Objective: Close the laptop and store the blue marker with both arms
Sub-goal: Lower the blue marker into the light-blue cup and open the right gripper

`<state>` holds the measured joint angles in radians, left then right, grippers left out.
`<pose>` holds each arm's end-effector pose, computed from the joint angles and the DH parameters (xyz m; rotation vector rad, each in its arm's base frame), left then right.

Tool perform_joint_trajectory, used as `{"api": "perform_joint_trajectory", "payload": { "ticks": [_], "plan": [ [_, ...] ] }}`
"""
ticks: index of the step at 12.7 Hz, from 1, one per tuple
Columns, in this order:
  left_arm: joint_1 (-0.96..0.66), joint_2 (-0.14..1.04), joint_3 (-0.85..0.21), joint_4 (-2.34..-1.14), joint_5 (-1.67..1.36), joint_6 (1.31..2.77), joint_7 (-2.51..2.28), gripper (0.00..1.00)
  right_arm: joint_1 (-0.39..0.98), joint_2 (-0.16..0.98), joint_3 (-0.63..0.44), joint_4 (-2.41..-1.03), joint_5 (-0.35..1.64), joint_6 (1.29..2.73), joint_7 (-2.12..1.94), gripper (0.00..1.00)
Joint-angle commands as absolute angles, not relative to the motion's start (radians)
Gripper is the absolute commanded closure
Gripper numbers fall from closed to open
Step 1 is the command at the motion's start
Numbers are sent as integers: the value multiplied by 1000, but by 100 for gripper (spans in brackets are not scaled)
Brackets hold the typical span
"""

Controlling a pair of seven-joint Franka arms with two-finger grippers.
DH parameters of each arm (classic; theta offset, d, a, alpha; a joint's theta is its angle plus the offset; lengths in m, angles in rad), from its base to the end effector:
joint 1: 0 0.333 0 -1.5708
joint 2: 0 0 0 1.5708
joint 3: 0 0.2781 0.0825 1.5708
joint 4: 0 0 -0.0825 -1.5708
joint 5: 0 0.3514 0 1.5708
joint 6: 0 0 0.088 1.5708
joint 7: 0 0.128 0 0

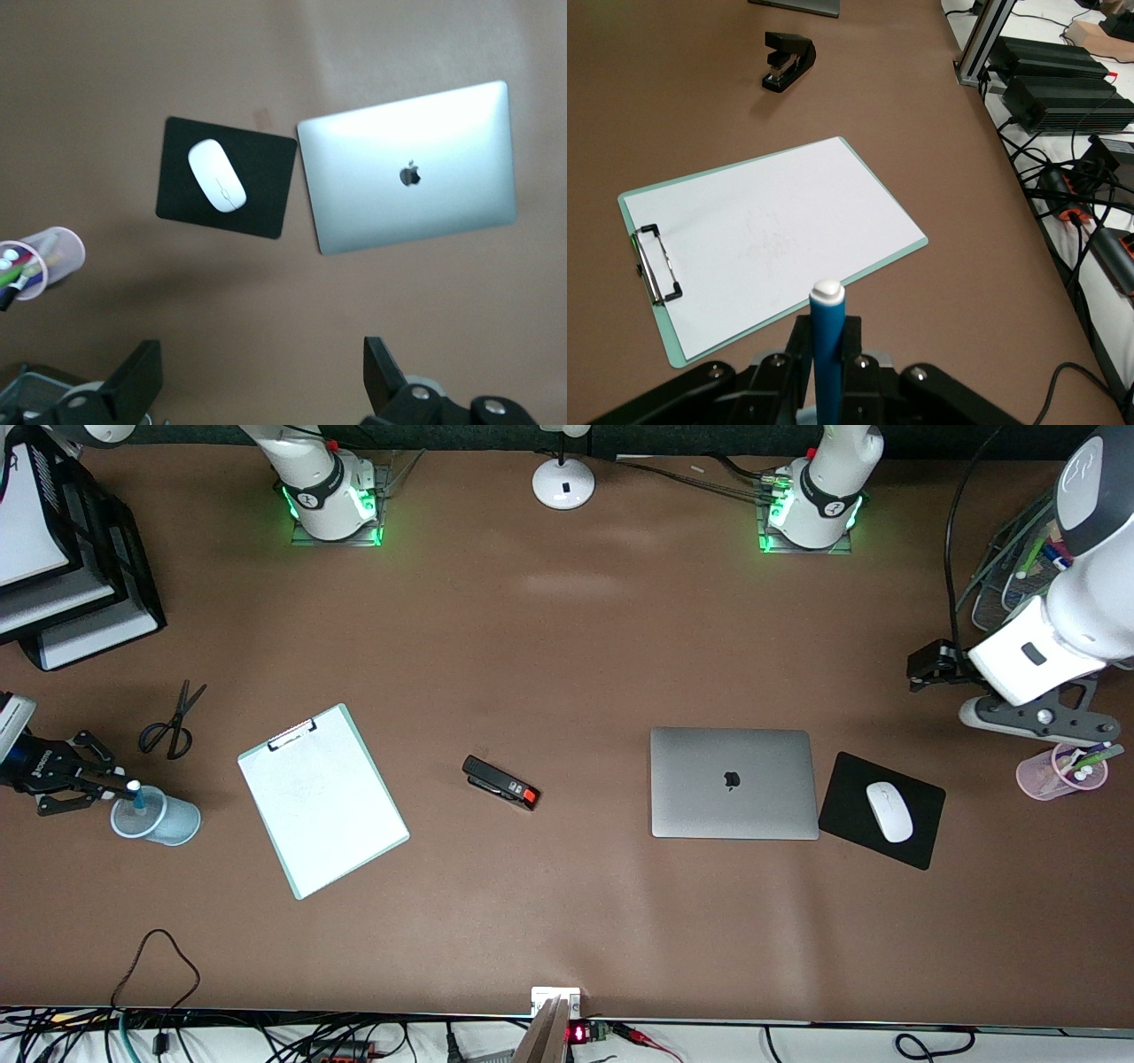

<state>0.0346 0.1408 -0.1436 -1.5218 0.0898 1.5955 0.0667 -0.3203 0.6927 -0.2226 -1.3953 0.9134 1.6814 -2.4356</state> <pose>0.5556 -0.0450 0.5141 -3.0567 0.2760 0.0985 0.6050 -0.2276 0.2748 -1.7647 -1.8621 -0.9415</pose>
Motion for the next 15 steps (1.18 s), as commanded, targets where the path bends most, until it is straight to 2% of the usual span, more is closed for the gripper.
{"api": "perform_joint_trajectory", "payload": {
  "ticks": [1,5,15],
  "plan": [
    [5,-46,-74,-1756,66,1715,86,0,-342,747,-210,-1339,936,1687,-2467,100],
    [-32,-49,-35,-1761,66,1709,89,0,-344,791,-209,-1310,951,1727,-2471,100],
    [-28,-31,-63,-1732,66,1686,87,0,-359,865,-210,-1281,976,1810,-2484,99]
  ]
}}
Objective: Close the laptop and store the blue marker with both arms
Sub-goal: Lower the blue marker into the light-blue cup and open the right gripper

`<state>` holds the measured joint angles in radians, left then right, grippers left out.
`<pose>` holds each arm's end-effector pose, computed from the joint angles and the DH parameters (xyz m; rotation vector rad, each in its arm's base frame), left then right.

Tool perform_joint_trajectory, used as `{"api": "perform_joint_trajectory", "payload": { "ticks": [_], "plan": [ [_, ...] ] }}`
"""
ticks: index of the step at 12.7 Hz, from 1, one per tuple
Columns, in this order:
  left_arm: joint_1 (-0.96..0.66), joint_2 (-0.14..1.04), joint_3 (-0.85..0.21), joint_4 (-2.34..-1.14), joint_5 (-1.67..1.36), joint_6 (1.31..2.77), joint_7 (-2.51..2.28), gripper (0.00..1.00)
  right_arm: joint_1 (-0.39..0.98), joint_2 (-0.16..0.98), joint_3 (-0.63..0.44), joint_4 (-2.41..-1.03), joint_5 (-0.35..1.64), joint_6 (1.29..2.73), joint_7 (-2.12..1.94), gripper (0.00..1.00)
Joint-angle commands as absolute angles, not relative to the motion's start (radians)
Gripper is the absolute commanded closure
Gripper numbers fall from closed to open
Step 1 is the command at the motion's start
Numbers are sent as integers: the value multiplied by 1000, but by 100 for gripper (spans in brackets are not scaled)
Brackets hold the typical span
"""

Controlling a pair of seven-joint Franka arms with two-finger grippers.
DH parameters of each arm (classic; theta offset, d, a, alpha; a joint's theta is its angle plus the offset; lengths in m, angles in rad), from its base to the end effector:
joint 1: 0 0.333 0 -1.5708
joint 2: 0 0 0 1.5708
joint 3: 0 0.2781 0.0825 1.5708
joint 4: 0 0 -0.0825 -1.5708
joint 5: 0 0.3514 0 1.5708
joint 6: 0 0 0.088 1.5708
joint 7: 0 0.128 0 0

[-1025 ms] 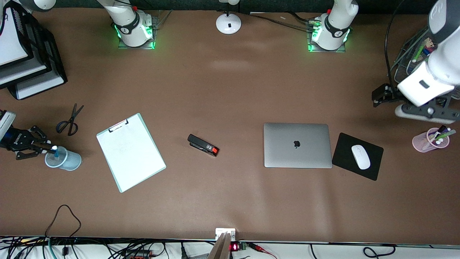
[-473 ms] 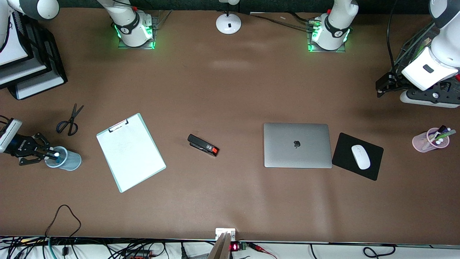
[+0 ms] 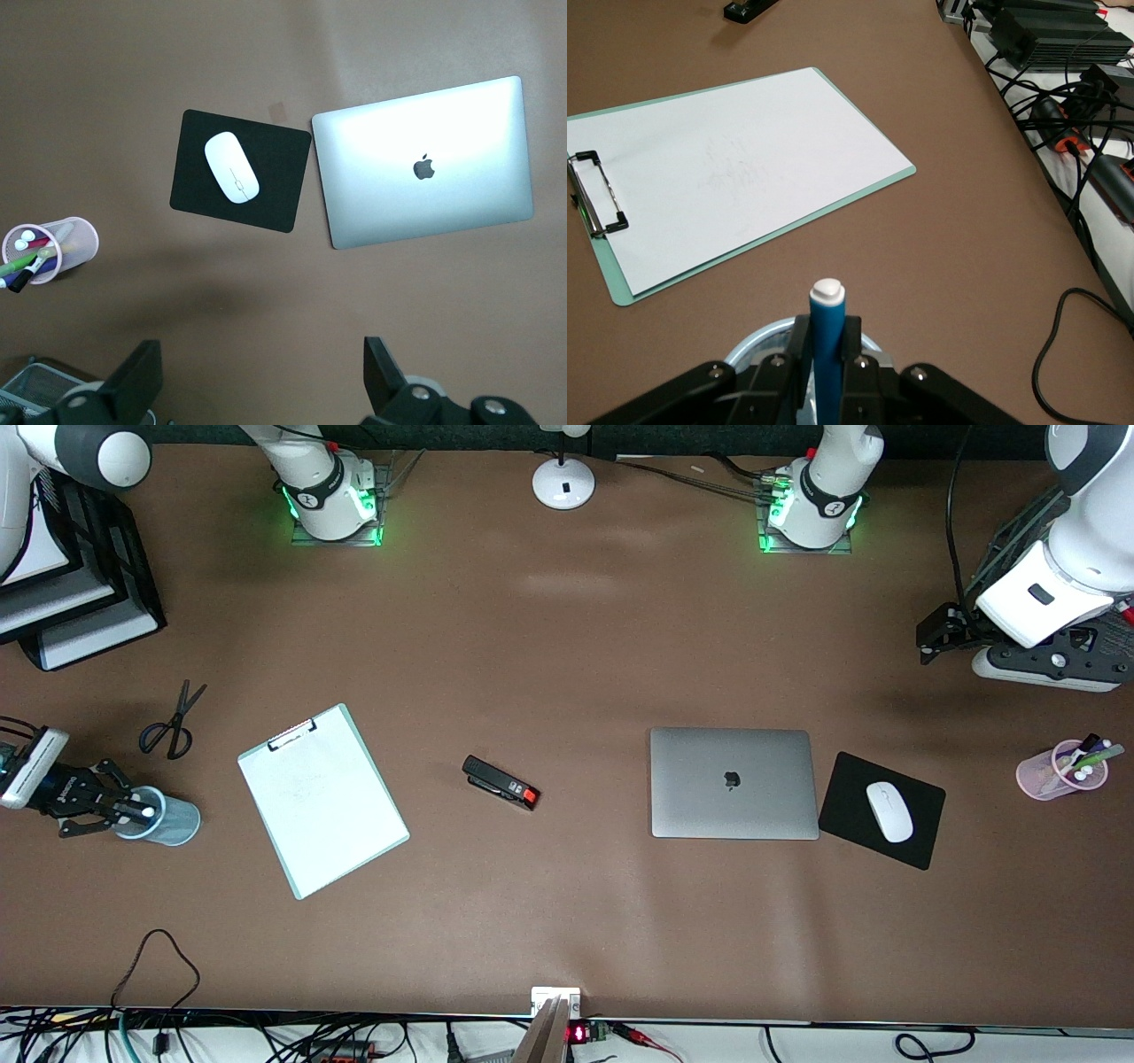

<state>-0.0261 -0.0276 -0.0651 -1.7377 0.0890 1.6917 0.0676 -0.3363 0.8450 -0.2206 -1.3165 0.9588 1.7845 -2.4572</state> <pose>0.5187 -0.0374 0.5170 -3.0402 0.2595 0.0266 0.6175 -0.2479 0.2102 -1.8587 -1.8348 -0.9496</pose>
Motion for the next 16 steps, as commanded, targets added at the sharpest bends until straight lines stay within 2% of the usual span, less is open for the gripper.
{"api": "perform_joint_trajectory", "payload": {
  "ticks": [1,2,3,4,11,16],
  "plan": [
    [-31,-29,-63,-1730,66,1686,86,0,-362,865,-210,-1281,976,1810,-2482,98],
    [-32,-28,-63,-1724,66,1686,83,0,-367,864,-212,-1281,973,1809,-2471,90],
    [-32,-29,-61,-1724,66,1686,83,0,-367,864,-213,-1282,971,1807,-2467,64],
    [-32,-29,-63,-1726,66,1684,83,0,-371,862,-213,-1282,971,1804,-2464,2],
    [-35,-29,-63,-1724,67,1684,80,0,-367,813,-232,-1272,942,1714,-2385,0],
    [-35,-29,-63,-1724,67,1684,78,0,-354,790,-229,-1148,853,1600,-2188,0]
  ]
}}
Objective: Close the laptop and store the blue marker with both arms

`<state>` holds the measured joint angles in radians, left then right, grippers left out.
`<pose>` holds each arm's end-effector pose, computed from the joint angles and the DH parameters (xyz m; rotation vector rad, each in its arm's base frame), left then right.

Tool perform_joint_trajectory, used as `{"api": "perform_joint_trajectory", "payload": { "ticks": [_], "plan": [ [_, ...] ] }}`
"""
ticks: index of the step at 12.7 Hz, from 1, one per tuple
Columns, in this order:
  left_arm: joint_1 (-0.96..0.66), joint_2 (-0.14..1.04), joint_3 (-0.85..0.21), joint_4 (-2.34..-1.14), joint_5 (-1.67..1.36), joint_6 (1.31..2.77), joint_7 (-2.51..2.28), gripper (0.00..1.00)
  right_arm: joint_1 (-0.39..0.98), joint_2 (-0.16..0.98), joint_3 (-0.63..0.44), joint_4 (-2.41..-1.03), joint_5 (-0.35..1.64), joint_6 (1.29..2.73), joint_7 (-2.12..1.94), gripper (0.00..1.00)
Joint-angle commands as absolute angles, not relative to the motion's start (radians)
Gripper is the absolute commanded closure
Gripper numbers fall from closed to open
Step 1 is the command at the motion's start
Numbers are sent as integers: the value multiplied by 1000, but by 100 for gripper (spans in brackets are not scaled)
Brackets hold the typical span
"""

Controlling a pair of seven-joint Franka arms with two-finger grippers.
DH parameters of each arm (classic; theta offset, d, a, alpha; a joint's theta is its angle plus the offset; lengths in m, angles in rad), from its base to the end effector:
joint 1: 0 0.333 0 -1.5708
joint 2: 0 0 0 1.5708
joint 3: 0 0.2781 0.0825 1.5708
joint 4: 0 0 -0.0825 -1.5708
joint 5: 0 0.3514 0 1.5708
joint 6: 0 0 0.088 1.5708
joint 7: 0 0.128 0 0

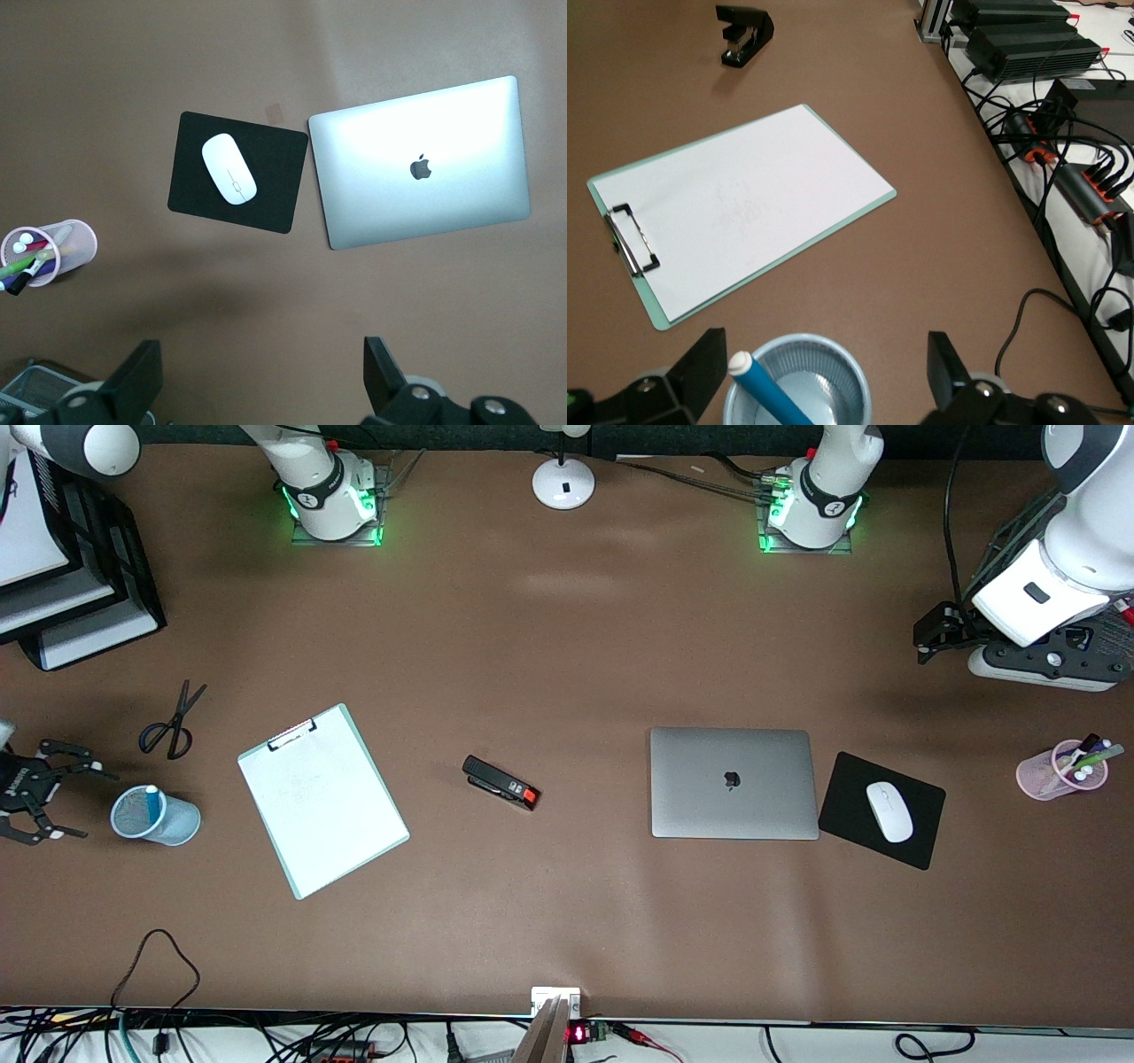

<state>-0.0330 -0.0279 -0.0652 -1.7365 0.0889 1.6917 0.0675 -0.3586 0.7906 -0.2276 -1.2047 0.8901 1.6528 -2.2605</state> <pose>0.5185 -0.0410 0.5177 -3.0393 0.2699 0.0238 0.6235 -0.2568 0.2851 -1.9106 -1.7592 -0.8782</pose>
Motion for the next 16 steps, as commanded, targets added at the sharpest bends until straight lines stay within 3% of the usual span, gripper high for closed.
{"api": "perform_joint_trajectory", "payload": {
  "ticks": [1,7,16],
  "plan": [
    [-35,-29,-63,-1724,67,1684,80,0,-353,778,-227,-1134,829,1585,-2145,0],
    [-35,-29,-63,-1724,66,1684,78,0,-293,638,-219,-1134,641,1575,-1916,0],
    [-35,-28,-63,-1723,67,1684,75,0,-140,545,-227,-1118,526,1502,-1636,0]
  ]
}}
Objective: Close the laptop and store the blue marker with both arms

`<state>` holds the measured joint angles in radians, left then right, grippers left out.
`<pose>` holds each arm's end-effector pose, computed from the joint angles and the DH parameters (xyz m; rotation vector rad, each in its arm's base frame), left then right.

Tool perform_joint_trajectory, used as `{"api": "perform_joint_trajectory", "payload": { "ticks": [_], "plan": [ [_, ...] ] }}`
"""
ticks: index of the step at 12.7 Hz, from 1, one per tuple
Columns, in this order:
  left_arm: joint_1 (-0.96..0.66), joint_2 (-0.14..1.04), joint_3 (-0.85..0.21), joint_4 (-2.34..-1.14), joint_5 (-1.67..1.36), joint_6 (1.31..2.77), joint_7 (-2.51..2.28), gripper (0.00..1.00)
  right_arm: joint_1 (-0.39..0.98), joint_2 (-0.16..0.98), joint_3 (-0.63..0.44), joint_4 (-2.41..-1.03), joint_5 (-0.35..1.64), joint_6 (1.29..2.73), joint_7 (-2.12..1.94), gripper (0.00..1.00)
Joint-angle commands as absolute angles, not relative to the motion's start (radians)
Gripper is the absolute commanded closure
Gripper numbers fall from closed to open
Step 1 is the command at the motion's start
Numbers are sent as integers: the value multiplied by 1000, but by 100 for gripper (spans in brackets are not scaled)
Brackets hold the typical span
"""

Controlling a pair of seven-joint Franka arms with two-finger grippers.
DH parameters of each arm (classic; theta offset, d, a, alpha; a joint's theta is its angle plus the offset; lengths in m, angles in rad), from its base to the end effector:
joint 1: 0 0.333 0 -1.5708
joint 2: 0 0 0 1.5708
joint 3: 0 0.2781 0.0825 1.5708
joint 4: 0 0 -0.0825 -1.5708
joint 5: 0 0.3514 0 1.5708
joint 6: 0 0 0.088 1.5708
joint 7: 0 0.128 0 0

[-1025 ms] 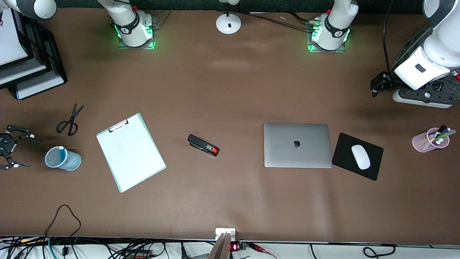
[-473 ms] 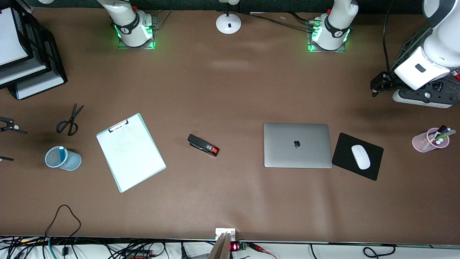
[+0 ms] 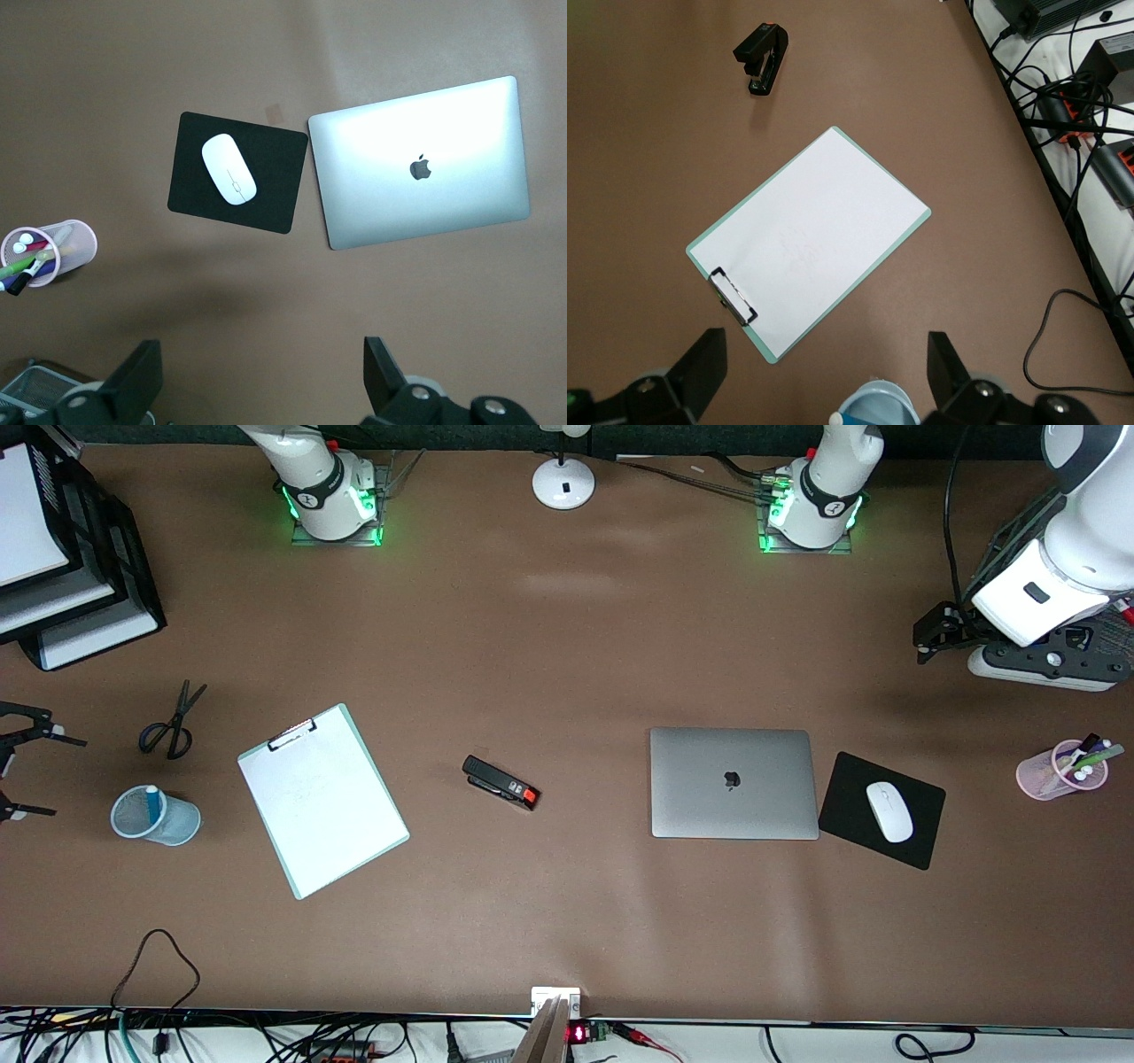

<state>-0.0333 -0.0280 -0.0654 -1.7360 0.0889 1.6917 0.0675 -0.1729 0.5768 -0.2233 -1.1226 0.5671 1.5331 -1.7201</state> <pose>0.5185 -0.0413 0.5180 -3.0392 0.2706 0.0228 0.6347 -0.1504 0.4355 -2.1706 -1.6969 -0.4352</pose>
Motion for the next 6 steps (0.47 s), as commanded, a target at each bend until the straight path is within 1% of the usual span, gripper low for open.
{"api": "perform_joint_trajectory", "payload": {
  "ticks": [1,6],
  "plan": [
    [-35,-28,-63,-1723,66,1684,77,0,-117,538,-227,-1117,514,1494,-1605,0],
    [-35,-28,-63,-1723,66,1683,75,0,-16,508,-226,-1117,457,1483,-1409,0]
  ]
}}
